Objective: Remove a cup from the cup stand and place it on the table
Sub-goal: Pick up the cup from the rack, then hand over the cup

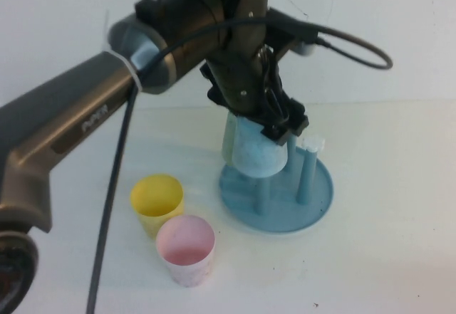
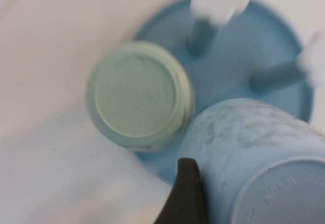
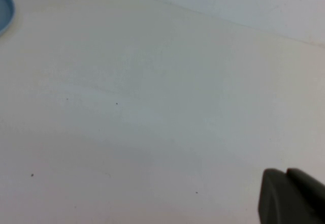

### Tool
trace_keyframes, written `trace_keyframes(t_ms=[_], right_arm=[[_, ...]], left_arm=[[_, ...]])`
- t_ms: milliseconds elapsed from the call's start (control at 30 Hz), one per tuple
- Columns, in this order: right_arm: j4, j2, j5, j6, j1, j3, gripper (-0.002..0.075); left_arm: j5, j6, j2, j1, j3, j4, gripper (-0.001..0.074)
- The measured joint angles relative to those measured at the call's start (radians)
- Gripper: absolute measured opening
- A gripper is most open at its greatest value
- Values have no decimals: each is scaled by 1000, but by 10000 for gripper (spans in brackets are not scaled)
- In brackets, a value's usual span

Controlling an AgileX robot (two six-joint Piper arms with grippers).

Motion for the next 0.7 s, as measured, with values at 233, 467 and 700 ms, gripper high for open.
trace_keyframes(t_ms=[233,467,700], right_arm=[[0,0,0,0,0,0,-2],[0,0,0,0,0,0,-2],[0,0,0,0,0,0,-2]], left_arm=[[27,-1,-114,0,-56,-31,559],[110,-1,-150,0,-38,-52,559],[83,15,-163,0,126,-206,559]])
